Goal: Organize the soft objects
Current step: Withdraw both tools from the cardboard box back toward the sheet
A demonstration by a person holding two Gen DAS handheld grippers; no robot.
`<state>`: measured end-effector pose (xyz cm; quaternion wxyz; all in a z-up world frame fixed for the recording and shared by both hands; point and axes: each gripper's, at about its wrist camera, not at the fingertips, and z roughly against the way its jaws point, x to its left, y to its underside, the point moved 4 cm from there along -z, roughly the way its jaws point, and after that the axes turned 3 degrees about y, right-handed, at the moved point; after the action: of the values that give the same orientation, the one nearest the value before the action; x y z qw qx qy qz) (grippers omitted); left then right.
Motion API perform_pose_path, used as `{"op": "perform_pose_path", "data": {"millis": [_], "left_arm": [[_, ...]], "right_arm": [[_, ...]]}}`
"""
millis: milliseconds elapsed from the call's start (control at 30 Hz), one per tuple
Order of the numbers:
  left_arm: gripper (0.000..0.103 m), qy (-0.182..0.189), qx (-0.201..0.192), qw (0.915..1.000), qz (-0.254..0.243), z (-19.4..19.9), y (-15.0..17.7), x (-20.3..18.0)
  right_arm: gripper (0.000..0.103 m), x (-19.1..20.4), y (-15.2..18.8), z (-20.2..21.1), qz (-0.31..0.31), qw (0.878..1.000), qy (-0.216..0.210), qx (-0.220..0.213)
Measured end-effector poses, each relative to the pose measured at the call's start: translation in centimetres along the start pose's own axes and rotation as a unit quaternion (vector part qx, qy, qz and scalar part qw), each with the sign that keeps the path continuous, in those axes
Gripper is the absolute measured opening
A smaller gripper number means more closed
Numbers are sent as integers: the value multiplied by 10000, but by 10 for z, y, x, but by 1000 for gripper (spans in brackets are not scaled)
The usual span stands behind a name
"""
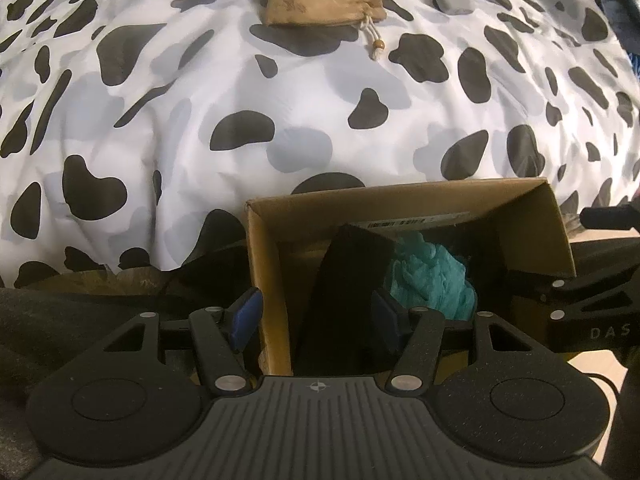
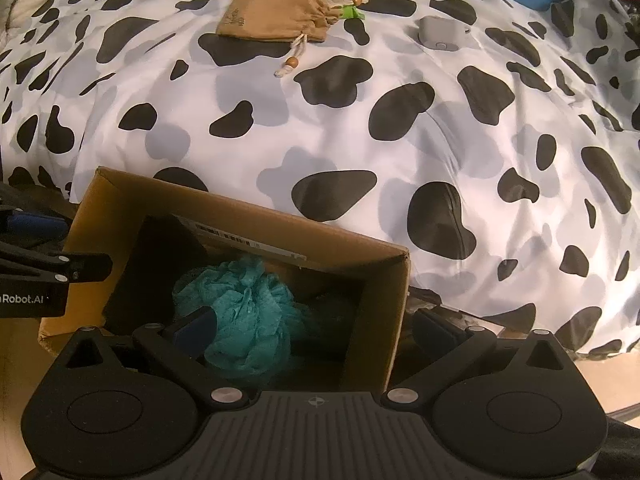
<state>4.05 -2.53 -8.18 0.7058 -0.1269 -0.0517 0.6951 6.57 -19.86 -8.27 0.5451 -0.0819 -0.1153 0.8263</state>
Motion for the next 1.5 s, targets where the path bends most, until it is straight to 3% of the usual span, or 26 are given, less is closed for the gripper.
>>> {"op": "perform_pose_path", "data": {"millis": [800,1133,1500], "left_arm": [[59,3,-278,9996,-5,7,-7,-2],[59,193,-839,9962,-146,23,-17,-5],[59,165,-2014,9787,-366,53,-36,-7]], "right_arm": [[103,-5,-9,7,-46,9993,219,-289],[103,-21,-22,20,-539,9952,163,-797],[103,-45,-43,40,-907,9813,275,-1674]]}}
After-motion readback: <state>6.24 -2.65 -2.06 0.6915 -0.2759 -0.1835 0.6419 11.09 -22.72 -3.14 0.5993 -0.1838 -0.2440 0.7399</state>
